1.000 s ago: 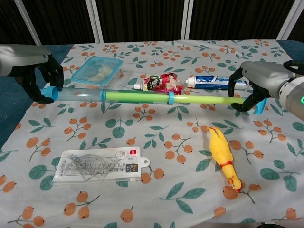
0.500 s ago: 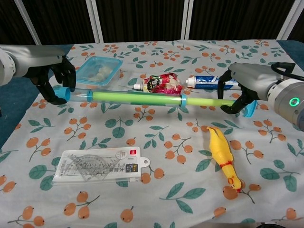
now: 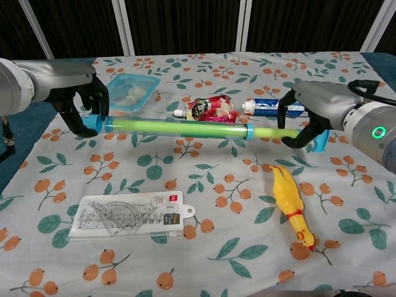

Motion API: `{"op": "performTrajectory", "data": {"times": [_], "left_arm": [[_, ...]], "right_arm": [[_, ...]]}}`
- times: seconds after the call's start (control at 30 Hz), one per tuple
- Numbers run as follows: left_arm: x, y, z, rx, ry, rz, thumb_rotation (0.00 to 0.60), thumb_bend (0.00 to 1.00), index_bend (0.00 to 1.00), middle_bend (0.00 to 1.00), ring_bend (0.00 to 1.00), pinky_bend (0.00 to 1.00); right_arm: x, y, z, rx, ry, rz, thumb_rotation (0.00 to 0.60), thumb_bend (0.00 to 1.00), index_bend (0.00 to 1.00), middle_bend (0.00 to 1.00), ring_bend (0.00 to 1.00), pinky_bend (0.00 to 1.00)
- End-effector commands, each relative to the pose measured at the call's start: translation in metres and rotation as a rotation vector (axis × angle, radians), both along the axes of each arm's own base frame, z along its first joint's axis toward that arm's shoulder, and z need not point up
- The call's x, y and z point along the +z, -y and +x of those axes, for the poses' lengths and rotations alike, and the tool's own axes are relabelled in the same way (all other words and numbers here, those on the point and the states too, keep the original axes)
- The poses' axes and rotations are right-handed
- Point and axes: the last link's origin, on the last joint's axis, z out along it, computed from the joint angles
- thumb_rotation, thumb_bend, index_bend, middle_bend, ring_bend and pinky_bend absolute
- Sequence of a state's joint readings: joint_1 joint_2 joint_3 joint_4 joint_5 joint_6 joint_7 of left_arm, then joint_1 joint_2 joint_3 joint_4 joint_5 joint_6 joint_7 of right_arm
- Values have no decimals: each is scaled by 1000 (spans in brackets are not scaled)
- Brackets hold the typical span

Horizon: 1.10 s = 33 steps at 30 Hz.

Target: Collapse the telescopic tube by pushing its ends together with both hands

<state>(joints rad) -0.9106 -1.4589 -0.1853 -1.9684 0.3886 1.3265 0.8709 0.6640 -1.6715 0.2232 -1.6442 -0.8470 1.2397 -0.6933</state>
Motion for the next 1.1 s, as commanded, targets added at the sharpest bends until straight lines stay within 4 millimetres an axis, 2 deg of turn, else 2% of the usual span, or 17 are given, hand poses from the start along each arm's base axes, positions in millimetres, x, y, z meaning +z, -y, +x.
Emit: {"op": "performTrajectory", "data": {"times": [0.03,0.83,0.93,1.0,1.1], "left_arm": [[-1,-1,1,4,3,3,600,355,539,435,260,371],[-12,0,17,-13,17,-13,600,355,538,435,260,371],[-14,1,19,-14,18,-19,600,353,510,418,260,358],[-13,1,19,-17,14,-18,600,322,425,330,235,316],[-11,1,16,-13,-6,-19,600,220,295,171,142,218]], "right_arm": [[0,0,2,5,4,2,600,446,800,223,108,198],[-1,-3,8,29,8,22,600,447,806,223,108,198],[-2,-3,9,32,1,24,600,421,794,210,106,198],[-1,-3,8,30,-2,25,600,360,687,163,92,198],[1,-2,3,19,-23,33,600,240,349,60,44,193]]}}
